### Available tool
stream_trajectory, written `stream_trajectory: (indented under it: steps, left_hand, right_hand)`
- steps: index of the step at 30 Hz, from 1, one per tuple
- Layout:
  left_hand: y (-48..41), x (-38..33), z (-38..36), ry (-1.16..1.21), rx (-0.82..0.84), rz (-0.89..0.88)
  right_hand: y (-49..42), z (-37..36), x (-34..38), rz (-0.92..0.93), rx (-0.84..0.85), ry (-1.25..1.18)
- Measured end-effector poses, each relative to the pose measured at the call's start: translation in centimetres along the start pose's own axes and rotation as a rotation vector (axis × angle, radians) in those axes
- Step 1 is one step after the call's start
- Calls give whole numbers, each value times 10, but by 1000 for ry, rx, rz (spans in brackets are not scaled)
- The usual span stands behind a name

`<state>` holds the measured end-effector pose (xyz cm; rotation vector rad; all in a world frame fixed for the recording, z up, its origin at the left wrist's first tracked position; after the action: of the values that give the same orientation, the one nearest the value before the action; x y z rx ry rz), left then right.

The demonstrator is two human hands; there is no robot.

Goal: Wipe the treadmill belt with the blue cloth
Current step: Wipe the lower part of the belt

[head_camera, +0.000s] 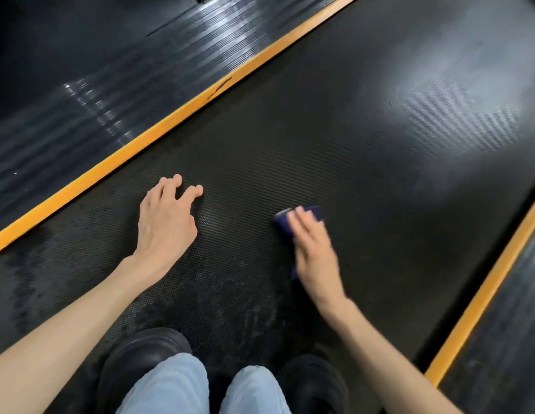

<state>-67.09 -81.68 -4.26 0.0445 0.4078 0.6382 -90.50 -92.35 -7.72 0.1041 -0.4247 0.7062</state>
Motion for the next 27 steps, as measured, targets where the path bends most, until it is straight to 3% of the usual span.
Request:
stream_trajectory:
  steps: [3, 5, 7, 11, 13, 15, 18, 20, 21, 23, 27]
  left_hand:
    - [1, -1, -2, -20, -8, -5]
    - [2, 0, -4, -39, -9, -24]
    - [2, 2, -4, -54, 0, -38]
    - [0, 0, -2, -34, -4, -31]
    - [1, -1, -2, -26, -5, -28]
    - [1, 0, -1, -31, -4, -33]
    - [2, 2, -2, -47, 0, -48]
    - [3, 3, -2, -47, 0, -58]
    - [3, 3, -2, -46, 1, -59]
    - [4, 4, -3, -47, 9, -63]
    - [3, 5, -3, -42, 13, -60]
  right_hand:
    - [56, -22, 54, 651, 317, -26]
    - [51, -13, 36, 819, 425, 14]
    - [29, 4, -3, 670, 331, 62]
    - [-4, 54, -90, -58, -12, 70]
    - [3, 51, -79, -225, -101, 3]
    - [25, 26, -31, -9, 15, -64]
    - [71, -5, 34, 568, 338, -77]
    - [71, -4, 25, 718, 383, -48]
    - [61, 1, 11, 700, 360, -32]
    - [38, 17, -26, 493, 248, -22]
    - [8, 46, -86, -194, -110, -10]
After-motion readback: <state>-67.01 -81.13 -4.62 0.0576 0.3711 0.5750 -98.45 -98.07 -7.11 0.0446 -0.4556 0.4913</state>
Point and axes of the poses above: each hand's wrist, its own y-axis away from the middle knuckle, its own z-axis out of the back of the hand, x = y × z, the point moved 3 cm from there along -y, towards the middle knuckle, and after that the axes turned 7 degrees about y, right-handed, at the moved point
